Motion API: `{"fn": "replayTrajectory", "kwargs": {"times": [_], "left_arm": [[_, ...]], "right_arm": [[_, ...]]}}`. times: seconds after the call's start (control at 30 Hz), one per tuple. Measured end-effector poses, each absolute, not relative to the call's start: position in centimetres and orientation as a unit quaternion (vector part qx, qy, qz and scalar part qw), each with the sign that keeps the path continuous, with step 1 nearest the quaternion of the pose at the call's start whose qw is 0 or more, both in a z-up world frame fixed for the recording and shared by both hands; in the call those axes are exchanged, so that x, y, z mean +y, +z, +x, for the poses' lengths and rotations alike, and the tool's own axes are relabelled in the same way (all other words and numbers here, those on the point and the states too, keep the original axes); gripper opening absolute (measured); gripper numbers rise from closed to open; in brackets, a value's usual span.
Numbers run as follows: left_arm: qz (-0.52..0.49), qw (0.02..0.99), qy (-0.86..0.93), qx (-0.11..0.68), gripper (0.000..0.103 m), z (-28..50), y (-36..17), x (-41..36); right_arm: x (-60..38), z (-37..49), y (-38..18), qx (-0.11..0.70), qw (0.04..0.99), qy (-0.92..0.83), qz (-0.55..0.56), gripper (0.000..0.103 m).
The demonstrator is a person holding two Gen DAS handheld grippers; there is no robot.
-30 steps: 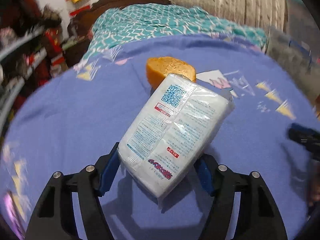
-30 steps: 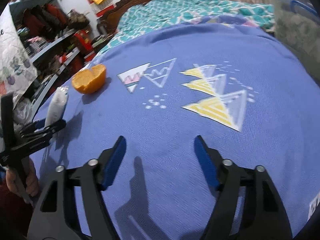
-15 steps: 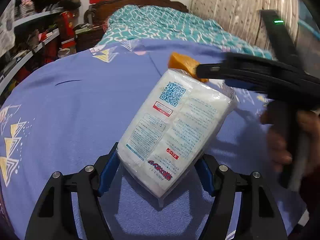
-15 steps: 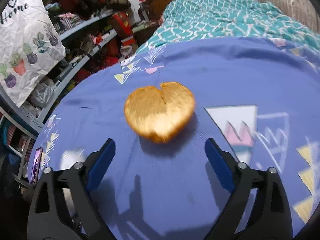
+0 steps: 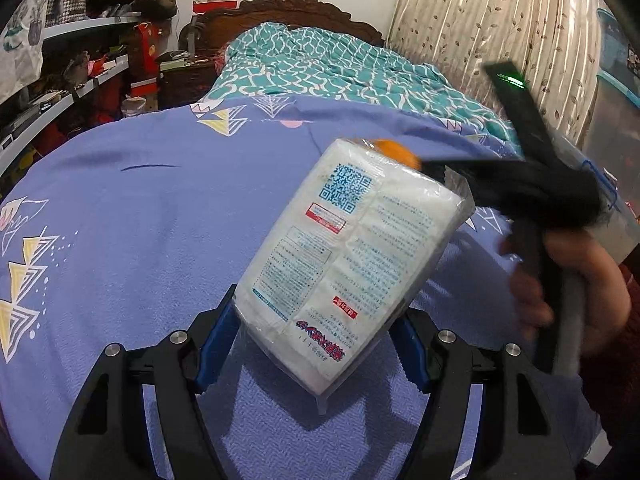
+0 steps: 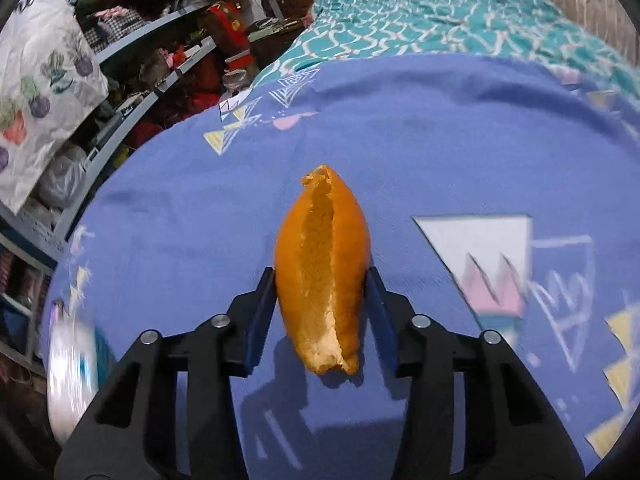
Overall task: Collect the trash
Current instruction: 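Grasp the white tissue pack with the left tool while the right tool grasps the orange peel, then carry the tissue pack and orange peel over the wastebasket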
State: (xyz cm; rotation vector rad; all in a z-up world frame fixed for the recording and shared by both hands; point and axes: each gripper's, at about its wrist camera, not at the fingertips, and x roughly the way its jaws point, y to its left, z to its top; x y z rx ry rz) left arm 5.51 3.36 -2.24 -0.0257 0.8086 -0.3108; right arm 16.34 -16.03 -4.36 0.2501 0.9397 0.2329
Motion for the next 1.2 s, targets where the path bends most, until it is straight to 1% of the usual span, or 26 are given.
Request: {"fn": "replayTrajectory", "kwargs": {"times": [0.17,0.4,0.5,0.63,0.7,0.9,0.93,0.97,1.0,1.03,1.07,1.1,1.13,1.2], "left_arm": [[0.006,0.902,-0.158,0.4,0.066,5.9,-2.4,2.6],[0.059,0.899,-0.168,0.4,0.066,5.3,-2.5,0.1],[0.035,0.883,-0.206,0.421,0.066,4.8,-2.8,-1.2],[0.05,0.873,-0.239,0.423,0.066,3.5,-2.7,-4.1],[0.058,0.869,-0.251,0.422,0.067,3.0,-2.6,-5.1],[0.082,0.864,-0.244,0.432,0.072,2.9,-3.7,-7.1],[0.083,0.863,-0.242,0.436,0.073,3.0,-3.8,-7.2],[0.083,0.862,-0.238,0.439,0.077,3.2,-3.9,-7.3],[0.082,0.862,-0.235,0.442,0.077,3.5,-4.0,-7.4],[0.08,0.861,-0.236,0.444,0.077,3.6,-4.1,-7.4],[0.078,0.859,-0.236,0.447,0.071,3.8,-4.2,-7.5],[0.077,0.858,-0.238,0.449,0.065,4.0,-4.2,-7.7],[0.079,0.856,-0.241,0.45,0.064,4.2,-4.0,-8.1],[0.076,0.852,-0.256,0.451,0.062,4.3,-3.5,-9.1]], "right_arm": [[-20.1,9.4,-4.3,0.442,0.882,0.103,0.124,0.045],[-27.7,0.3,-4.2,0.419,0.901,0.012,0.113,0.045],[-30.6,-2.2,-4.2,0.41,0.902,-0.021,0.131,0.045],[-32.4,-4.6,-4.7,0.403,0.902,-0.03,0.152,0.044],[-32.3,-5.2,-4.7,0.399,0.906,-0.028,0.141,0.045],[-30.8,-5.5,-5.0,0.389,0.915,-0.037,0.098,0.052],[-30.7,-5.5,-5.1,0.39,0.915,-0.037,0.096,0.055],[-30.8,-5.6,-5.2,0.391,0.914,-0.035,0.098,0.057],[-31.0,-5.7,-5.2,0.39,0.914,-0.033,0.103,0.057],[-31.3,-5.8,-5.1,0.386,0.915,-0.03,0.11,0.054],[-31.5,-5.9,-5.0,0.382,0.916,-0.027,0.118,0.048],[-31.9,-6.1,-4.9,0.38,0.916,-0.023,0.127,0.046],[-32.2,-6.5,-4.8,0.376,0.917,-0.024,0.133,0.044],[-33.2,-7.2,-4.5,0.365,0.92,-0.034,0.14,0.042]]}}
